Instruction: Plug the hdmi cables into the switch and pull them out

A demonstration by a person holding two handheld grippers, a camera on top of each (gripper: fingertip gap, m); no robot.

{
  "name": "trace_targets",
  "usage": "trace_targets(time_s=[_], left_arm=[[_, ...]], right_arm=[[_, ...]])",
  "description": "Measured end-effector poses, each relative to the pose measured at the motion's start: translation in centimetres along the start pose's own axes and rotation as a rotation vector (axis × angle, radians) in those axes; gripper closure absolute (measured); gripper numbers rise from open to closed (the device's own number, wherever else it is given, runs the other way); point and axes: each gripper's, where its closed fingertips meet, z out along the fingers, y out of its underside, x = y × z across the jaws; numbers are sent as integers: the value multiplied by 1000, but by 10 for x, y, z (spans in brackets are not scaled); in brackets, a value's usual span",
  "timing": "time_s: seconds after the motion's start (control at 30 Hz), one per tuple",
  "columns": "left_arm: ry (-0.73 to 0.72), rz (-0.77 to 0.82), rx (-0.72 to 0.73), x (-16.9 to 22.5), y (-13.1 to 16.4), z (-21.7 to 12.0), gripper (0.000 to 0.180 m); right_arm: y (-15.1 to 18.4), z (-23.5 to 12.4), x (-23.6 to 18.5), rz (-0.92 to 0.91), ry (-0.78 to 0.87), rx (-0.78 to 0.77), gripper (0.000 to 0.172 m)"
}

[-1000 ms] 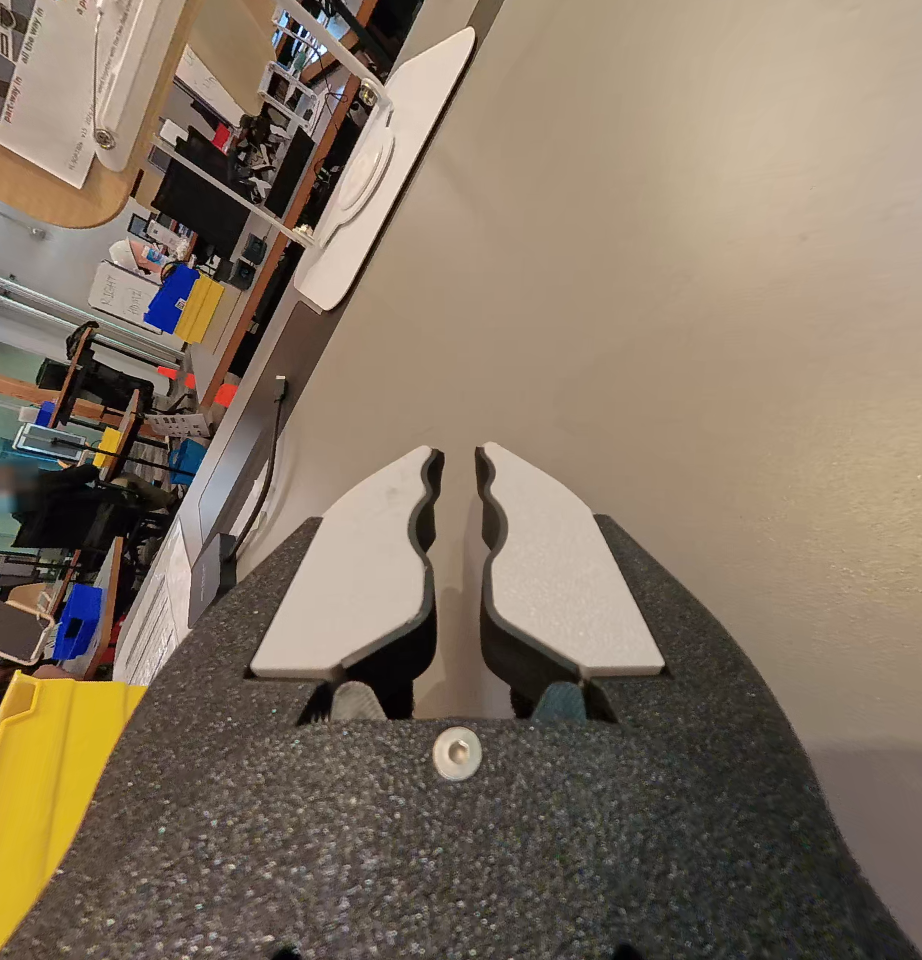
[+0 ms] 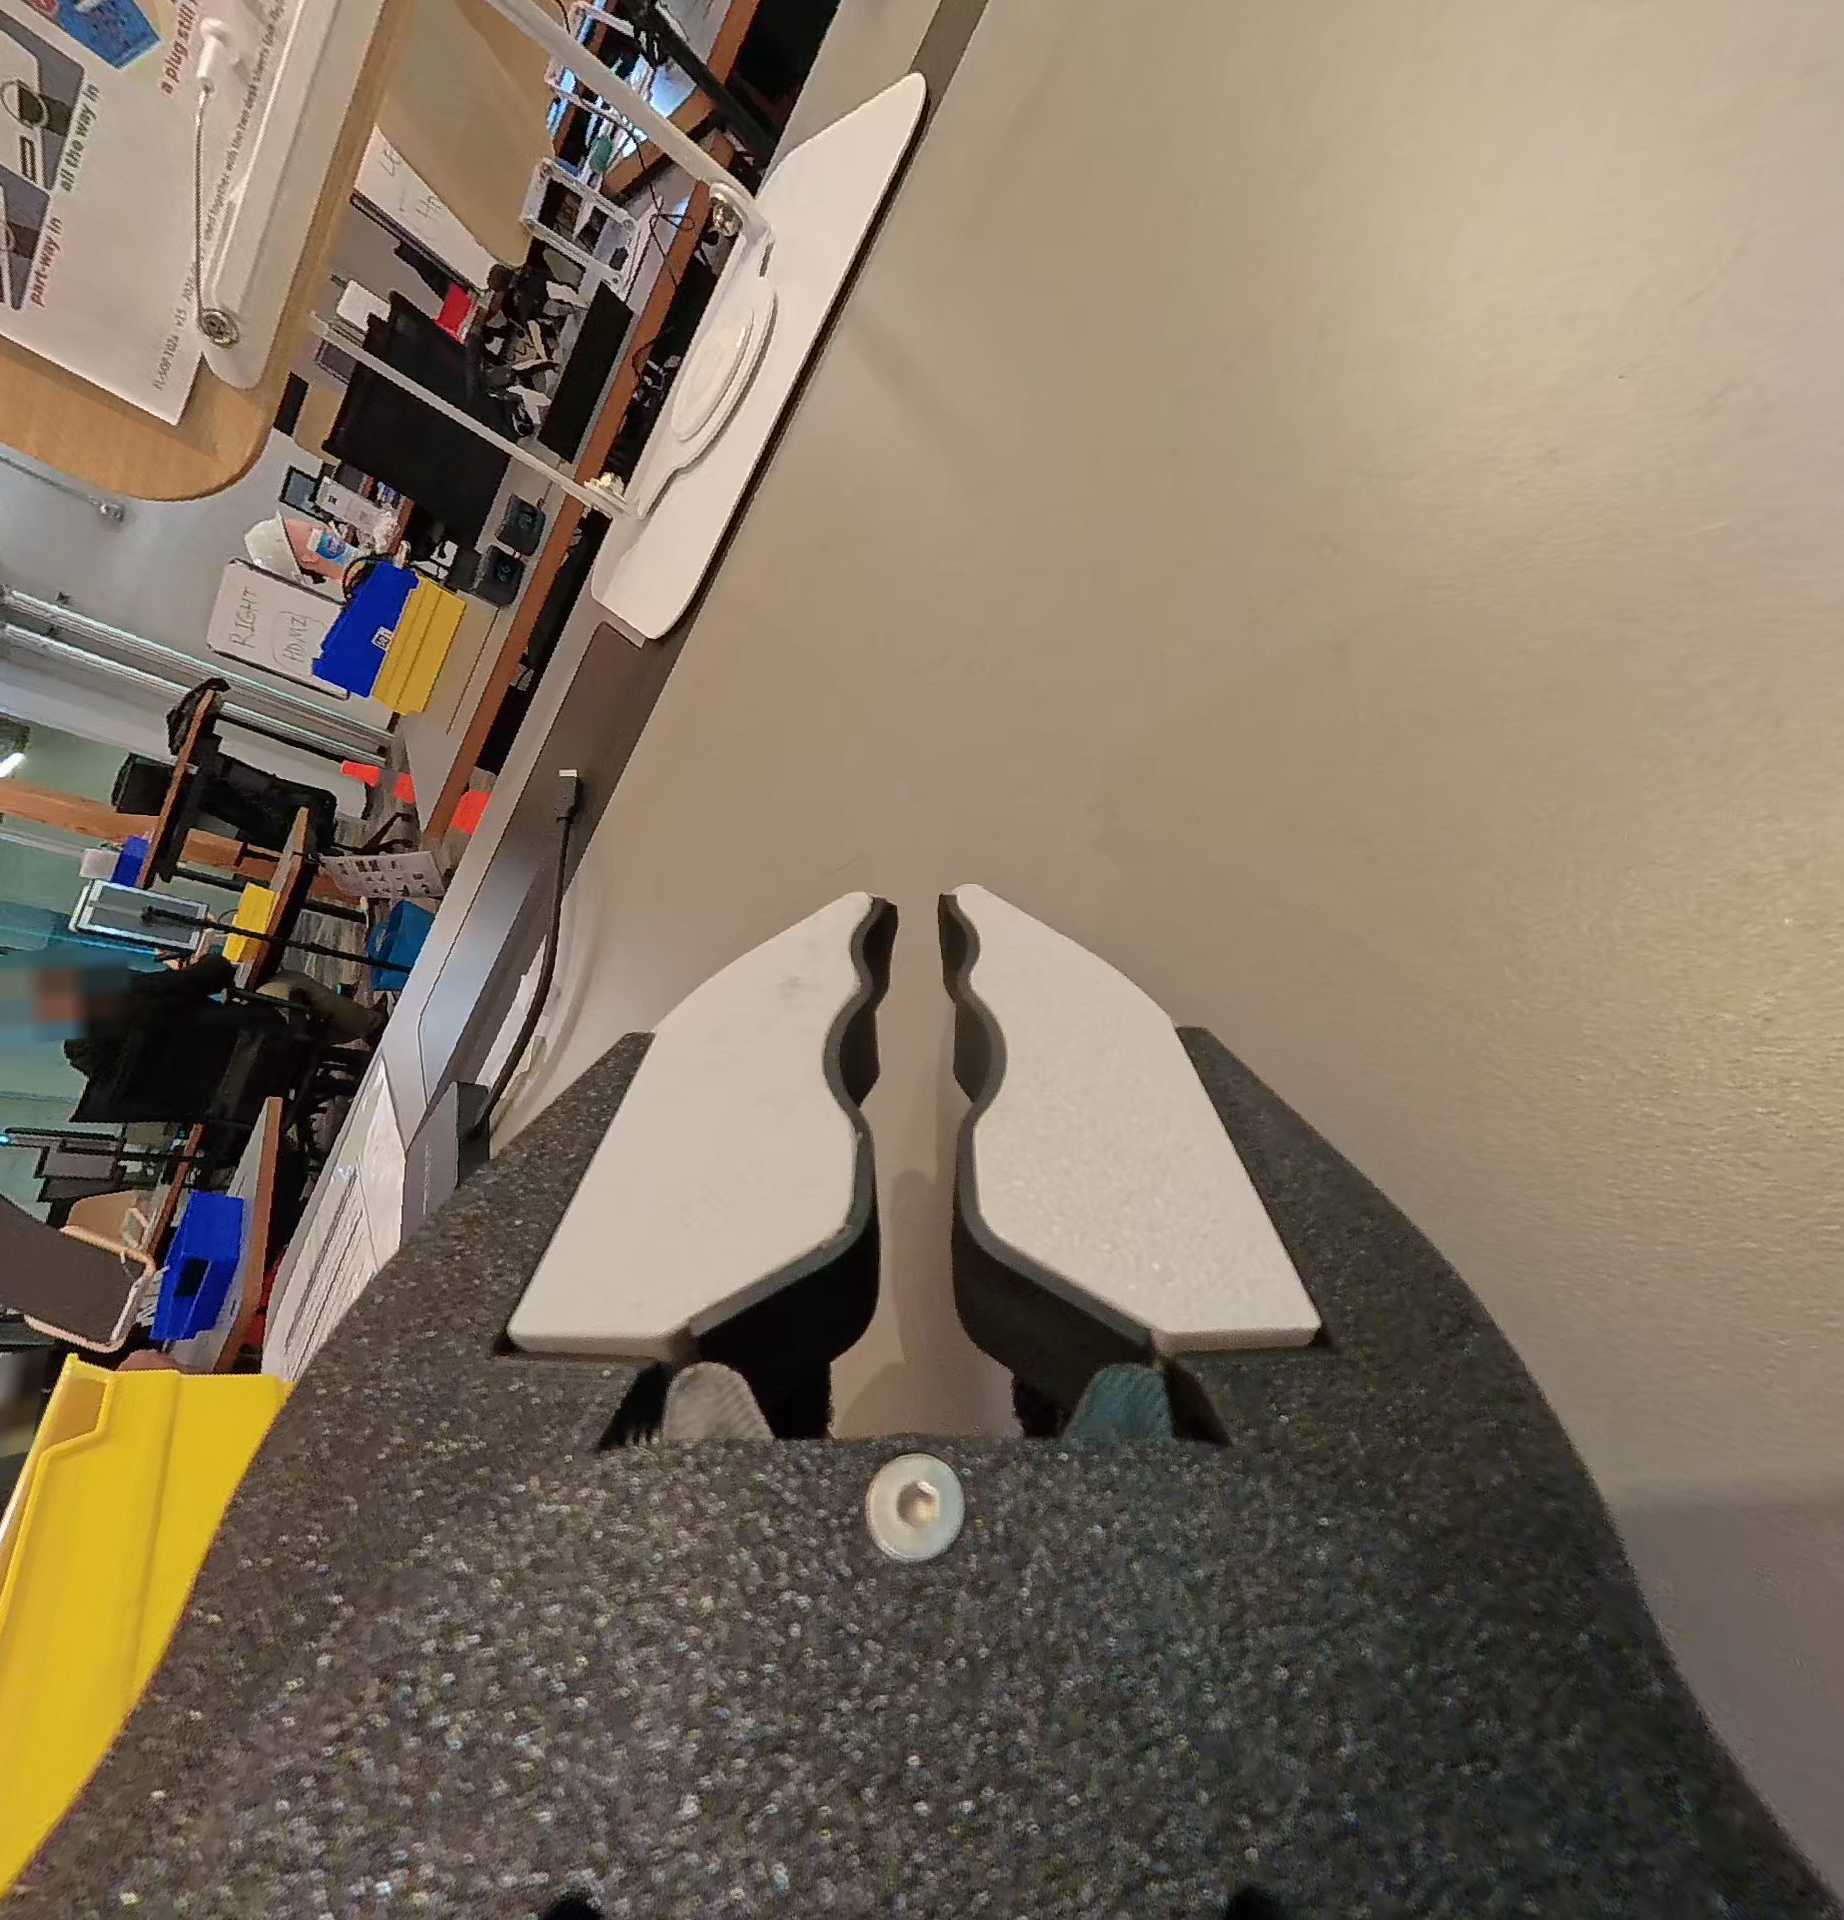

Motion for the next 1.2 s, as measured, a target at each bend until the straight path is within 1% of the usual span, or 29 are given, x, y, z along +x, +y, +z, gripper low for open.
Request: trace_targets(time_s=[0.07, 0.13, 0.17, 0.27, 0.33, 0.43, 0.53, 0.73, 0.8, 0.87, 0.9, 1.0, 1.1, 1.13, 1.2], left_arm=[[-2, 2, 0, 0, 0, 0, 171], [-3, 4, 1, 0, 0, 0, 171], [-4, 5, 1, 0, 0, 0, 171], [-7, 7, 1, 0, 0, 0, 172], [-7, 8, 1, 0, 0, 0, 172], [-7, 8, 1, 0, 0, 0, 172], [-6, 8, 2, 0, 0, 0, 172], [-1, 11, 8, 1, -1, -1, 171], [0, 10, 9, 1, -1, -1, 171], [1, 9, 9, 1, -1, -1, 171], [1, 8, 10, 1, -1, -1, 171], [2, 9, 11, 1, -1, -1, 171], [2, 11, 12, 2, -2, -1, 171], [3, 11, 12, 2, -1, -1, 171], [3, 11, 10, 2, -1, -1, 171]], right_arm=[[6, 6, -24, -74, -46, -63, 149], [7, 12, -30, -157, 22, -95, 150], [7, 13, -32, -167, 24, -112, 150], [7, 14, -46, -195, -52, -159, 146], [9, 12, -55, -237, -105, -191, 134], [13, 7, -68, -260, -216, -228, 110], [13, 2, -72, -258, -287, -242, 106], [9, -13, -78, -92, -606, -199, 90], [9, -21, -78, -57, -717, -194, 86], [8, -31, -80, -34, -830, -201, 76], [9, -35, -80, -34, -870, -205, 75], [5, -42, -68, -16, -923, -190, 85], [-6, -42, -40, 56, -836, -130, 87], [-13, -46, -33, 91, -811, -99, 91], [-30, -61, -34, 118, -799, -23, 98]])
